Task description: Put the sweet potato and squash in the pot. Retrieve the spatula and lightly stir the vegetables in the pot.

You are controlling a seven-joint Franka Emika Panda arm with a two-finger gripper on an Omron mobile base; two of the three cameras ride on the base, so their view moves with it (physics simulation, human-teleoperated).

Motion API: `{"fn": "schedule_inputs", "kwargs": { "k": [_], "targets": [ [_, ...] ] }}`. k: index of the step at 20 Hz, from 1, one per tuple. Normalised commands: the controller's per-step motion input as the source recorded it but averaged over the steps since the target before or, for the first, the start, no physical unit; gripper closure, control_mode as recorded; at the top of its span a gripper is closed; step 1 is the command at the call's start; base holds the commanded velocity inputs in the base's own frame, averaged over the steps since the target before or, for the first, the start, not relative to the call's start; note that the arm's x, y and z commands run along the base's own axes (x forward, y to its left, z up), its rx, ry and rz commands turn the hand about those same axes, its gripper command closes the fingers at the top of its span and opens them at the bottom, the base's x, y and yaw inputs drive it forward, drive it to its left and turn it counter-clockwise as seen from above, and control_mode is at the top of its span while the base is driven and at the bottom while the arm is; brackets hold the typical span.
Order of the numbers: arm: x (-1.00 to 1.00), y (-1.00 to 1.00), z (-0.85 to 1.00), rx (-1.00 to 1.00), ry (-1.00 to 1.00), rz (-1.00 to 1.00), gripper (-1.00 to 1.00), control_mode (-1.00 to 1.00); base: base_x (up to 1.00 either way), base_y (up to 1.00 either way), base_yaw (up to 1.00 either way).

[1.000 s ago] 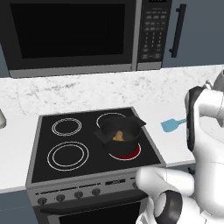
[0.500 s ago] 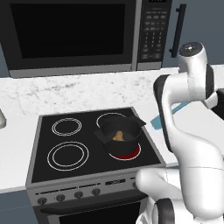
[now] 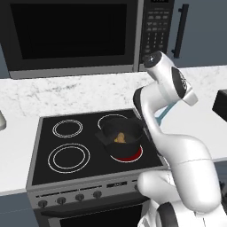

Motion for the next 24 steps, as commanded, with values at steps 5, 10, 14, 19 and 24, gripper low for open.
{"fn": "schedule_inputs", "kwargs": {
  "k": [5, 10, 14, 19, 24],
  "targets": [
    [0.31, 0.54, -0.03, 0.00, 0.00, 0.00, 1.00, -1.00, 0.00, 0.00, 0.00],
    [0.72, 0.19, -0.39, -0.08, 0.00, 0.00, 1.00, -1.00, 0.00, 0.00, 0.00],
    [0.78, 0.22, -0.53, -0.10, 0.00, 0.00, 1.00, -1.00, 0.00, 0.00, 0.00],
    [0.38, 0.24, -0.53, -0.04, 0.00, 0.00, 1.00, -1.00, 0.00, 0.00, 0.00],
    [0.12, 0.11, -0.35, 0.00, 0.00, 0.00, 1.00, -1.00, 0.00, 0.00, 0.00]
  ]
}}
